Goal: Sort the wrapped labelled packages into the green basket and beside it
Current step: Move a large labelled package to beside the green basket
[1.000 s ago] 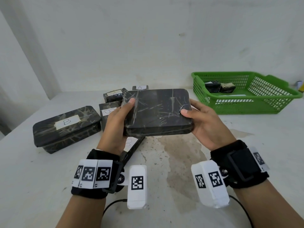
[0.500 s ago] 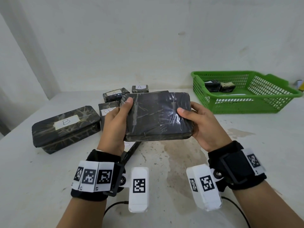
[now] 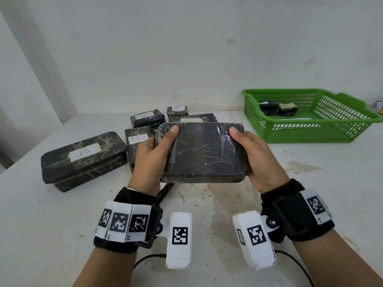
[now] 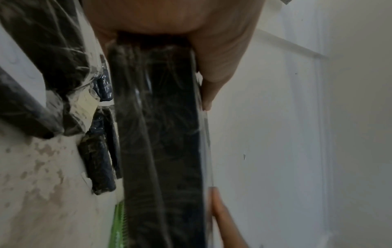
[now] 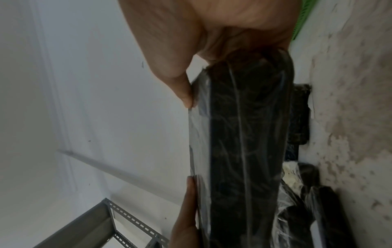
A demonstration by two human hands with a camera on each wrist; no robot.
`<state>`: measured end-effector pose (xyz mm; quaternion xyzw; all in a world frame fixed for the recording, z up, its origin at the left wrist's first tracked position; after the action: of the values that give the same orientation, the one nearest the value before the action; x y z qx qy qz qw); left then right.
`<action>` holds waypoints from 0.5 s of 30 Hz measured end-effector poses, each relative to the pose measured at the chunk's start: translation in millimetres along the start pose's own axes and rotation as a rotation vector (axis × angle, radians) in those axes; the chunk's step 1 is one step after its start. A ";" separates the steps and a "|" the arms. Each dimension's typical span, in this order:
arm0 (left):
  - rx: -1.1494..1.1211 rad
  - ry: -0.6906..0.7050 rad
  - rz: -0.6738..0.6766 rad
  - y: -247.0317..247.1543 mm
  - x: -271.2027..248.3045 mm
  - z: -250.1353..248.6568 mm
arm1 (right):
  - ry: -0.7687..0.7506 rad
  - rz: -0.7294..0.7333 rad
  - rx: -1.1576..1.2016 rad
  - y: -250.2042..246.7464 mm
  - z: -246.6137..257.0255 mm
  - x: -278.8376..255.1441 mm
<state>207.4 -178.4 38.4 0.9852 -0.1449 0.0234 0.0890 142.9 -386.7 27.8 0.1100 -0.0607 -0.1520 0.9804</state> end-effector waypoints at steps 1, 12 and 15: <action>0.003 0.006 0.008 1.2 -0.7 -0.9 | 0.002 -0.010 -0.013 0.2 -0.3 -0.5; -0.024 -0.017 0.103 17.7 -1.8 7.3 | 0.040 -0.048 0.007 -4.6 -4.4 -1.4; -0.009 0.021 0.070 15.4 -0.2 7.8 | 0.025 -0.052 -0.045 -2.8 -5.0 -1.6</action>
<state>202.9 -194.3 33.3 0.9788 -0.1785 0.0360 0.0939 141.4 -387.8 22.2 0.0916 -0.0422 -0.1775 0.9789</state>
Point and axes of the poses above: each hand's wrist, its own x-axis towards the middle knuckle, its own y-axis out of the palm, z = x × y, the point moved 9 cm from there along x, towards the middle knuckle, and after that the axes turned 6 degrees about z, right-handed, at the moved point
